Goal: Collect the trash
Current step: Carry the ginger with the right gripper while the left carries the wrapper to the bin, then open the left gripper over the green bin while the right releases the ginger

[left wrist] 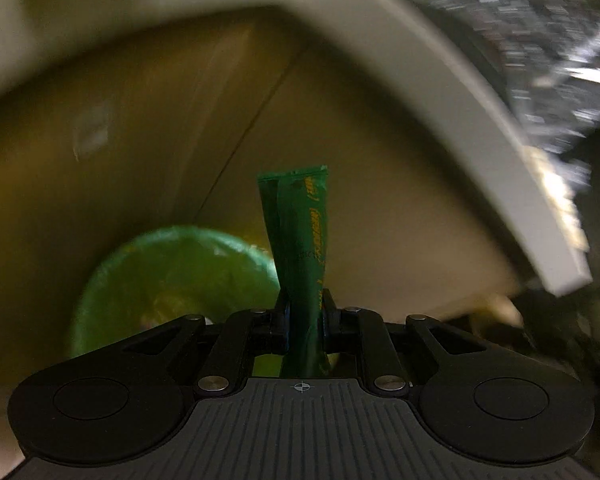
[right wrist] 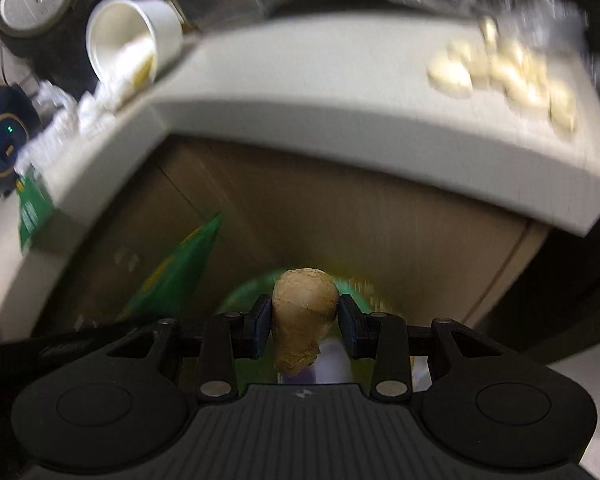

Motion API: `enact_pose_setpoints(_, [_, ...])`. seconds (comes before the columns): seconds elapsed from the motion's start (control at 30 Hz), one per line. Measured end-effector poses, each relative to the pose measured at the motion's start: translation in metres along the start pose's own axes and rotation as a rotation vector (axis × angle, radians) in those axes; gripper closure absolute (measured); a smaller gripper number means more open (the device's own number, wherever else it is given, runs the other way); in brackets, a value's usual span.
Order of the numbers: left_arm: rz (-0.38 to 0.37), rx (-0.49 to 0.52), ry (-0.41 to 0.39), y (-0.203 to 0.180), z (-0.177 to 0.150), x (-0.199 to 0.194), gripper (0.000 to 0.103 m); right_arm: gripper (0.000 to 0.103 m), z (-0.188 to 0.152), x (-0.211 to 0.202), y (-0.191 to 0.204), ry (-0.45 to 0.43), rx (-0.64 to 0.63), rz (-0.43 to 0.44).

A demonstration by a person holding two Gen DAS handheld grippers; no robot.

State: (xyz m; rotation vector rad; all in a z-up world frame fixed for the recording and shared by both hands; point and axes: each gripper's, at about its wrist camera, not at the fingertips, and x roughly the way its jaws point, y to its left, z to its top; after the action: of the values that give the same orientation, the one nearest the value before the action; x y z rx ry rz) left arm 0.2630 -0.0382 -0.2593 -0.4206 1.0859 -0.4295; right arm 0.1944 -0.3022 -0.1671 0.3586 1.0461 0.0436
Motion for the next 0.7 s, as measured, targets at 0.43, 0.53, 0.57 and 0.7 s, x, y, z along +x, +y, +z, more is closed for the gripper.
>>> enact_pose_setpoints(0.43, [0.132,-0.119,0.140,0.105,-0.046,0.225,0.075,0.068,-0.050,0.105,-0.047,0.109,-0.008,-0.011])
enact_pose_setpoints(0.53, [0.120,-0.079,0.139,0.110,-0.047,0.225,0.075,0.068,-0.058,0.119,-0.047,0.132,-0.045,-0.028])
enact_pose_setpoints(0.57, [0.119,-0.083,0.140,0.112,-0.047,0.221,0.075,0.068,-0.060,0.123,-0.047,0.140,-0.054,-0.031])
enact_pose_setpoints(0.7, [0.099,-0.115,0.073,0.107,-0.046,0.176,0.075,0.068,-0.055,0.141,-0.038,0.162,-0.082,0.002])
